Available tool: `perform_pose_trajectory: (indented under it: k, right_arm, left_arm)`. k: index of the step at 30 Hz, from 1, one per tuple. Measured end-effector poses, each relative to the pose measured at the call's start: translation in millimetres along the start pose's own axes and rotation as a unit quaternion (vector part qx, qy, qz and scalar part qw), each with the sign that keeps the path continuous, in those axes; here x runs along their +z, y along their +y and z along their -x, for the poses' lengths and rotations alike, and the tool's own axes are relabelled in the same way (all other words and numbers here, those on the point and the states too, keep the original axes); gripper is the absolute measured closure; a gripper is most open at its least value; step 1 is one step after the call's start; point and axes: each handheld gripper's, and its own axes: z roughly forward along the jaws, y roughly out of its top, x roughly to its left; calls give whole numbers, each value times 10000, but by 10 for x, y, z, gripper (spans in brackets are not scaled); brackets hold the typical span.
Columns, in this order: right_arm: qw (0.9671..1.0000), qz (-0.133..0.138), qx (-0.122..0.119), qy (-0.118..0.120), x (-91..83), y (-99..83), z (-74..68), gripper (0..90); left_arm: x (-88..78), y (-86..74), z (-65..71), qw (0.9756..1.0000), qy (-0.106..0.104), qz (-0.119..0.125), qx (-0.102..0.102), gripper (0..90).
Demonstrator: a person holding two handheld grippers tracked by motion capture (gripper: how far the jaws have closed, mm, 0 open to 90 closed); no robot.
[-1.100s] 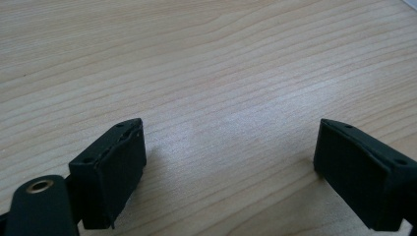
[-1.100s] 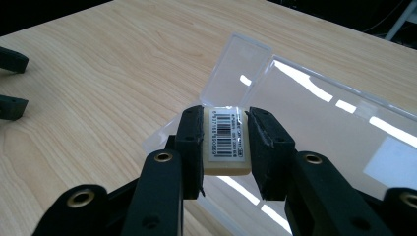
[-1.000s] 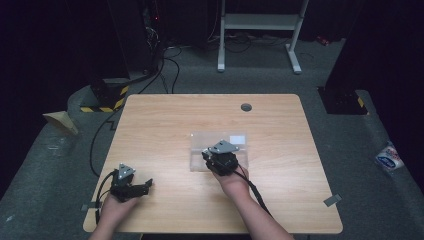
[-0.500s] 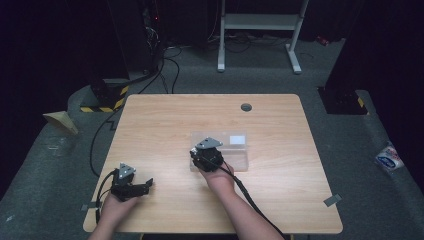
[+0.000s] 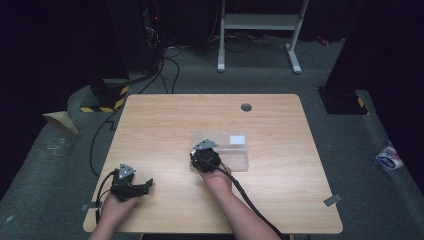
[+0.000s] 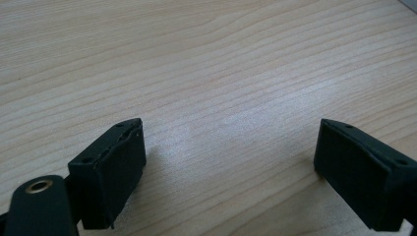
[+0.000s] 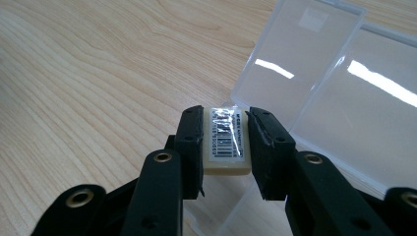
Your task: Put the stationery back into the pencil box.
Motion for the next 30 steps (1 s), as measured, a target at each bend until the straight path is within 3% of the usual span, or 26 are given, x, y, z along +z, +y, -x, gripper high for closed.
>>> perform_pose_trajectory:
  k: [6, 11, 19, 30]
  right_arm:
    - [10000, -74, 16, -50, 39, -26, -4, 668]
    - [10000, -14, 76, 13, 27, -18, -1, 610]
    - [9999, 120, -36, -13, -84, 29, 3, 593]
    - [9996, 291, -5, 18, -321, -49, 109, 465]
  left_arm:
    - [1, -1, 1, 10000, 4, 7, -5, 124]
    - [3, -1, 3, 10000, 6, 23, -20, 125]
    - [3, -1, 4, 10000, 4, 21, -21, 124]
    - [3, 0, 2, 10000, -3, 18, -11, 124]
